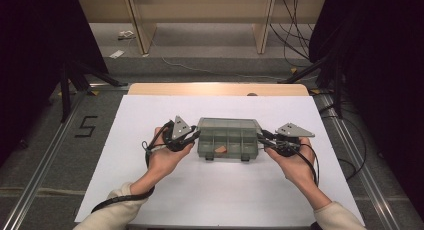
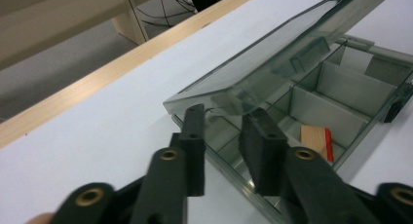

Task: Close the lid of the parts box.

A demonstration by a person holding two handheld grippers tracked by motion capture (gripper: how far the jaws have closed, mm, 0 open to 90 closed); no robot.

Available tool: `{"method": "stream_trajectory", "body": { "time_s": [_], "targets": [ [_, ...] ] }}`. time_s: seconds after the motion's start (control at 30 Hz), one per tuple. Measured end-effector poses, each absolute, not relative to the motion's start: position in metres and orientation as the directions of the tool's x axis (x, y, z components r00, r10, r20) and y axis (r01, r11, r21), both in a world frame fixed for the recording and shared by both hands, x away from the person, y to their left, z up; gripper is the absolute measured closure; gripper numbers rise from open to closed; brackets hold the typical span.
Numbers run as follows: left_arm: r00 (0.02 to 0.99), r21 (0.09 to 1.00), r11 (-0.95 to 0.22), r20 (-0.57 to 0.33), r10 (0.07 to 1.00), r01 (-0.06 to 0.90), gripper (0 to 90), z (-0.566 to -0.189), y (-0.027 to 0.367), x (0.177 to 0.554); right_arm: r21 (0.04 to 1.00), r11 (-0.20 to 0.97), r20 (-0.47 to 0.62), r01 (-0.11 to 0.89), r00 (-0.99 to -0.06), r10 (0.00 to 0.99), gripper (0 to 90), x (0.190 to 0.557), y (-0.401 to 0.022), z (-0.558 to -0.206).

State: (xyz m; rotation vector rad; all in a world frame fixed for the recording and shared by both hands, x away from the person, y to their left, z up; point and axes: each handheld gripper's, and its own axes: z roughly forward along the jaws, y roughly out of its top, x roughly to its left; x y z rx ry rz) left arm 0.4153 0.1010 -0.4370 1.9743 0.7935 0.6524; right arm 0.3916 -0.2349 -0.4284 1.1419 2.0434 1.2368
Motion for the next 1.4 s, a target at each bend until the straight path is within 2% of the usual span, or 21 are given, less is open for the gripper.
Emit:
{"method": "stream_trajectory", "body": {
  "time_s": [0.2, 0.43, 0.53, 0.73, 1.07, 1.4],
  "targets": [
    [0.683, 0.855, -0.427, 0.125, 0.720, 0.294, 52.6, -0.440, 0.101, 0.414, 0.868, 0.279, 0.008, 0.411, -0.573, 0.820, 54.4, 0.393, -0.237, -0.432],
    [0.725, 0.819, -0.479, 0.116, 0.678, 0.316, 22.0, -0.442, 0.097, 0.410, 0.852, 0.328, 0.003, 0.408, -0.629, 0.777, 35.7, 0.393, -0.238, -0.433],
    [0.737, 0.814, -0.484, 0.105, 0.667, 0.322, 16.0, -0.442, 0.096, 0.410, 0.842, 0.352, -0.004, 0.409, -0.647, 0.762, 28.1, 0.394, -0.237, -0.434],
    [0.747, 0.821, -0.467, 0.077, 0.660, 0.328, 12.4, -0.439, 0.095, 0.411, 0.850, 0.339, 0.018, 0.403, -0.667, 0.745, 20.7, 0.395, -0.236, -0.434],
    [0.758, 0.845, -0.424, 0.035, 0.651, 0.325, 12.2, -0.434, 0.094, 0.412, 0.862, 0.315, 0.044, 0.398, -0.678, 0.734, 20.5, 0.397, -0.234, -0.428],
    [0.744, 0.879, -0.356, 0.003, 0.668, 0.316, 17.6, -0.423, 0.093, 0.416, 0.877, 0.294, 0.056, 0.379, -0.690, 0.722, 21.5, 0.398, -0.228, -0.419]
  ]
}}
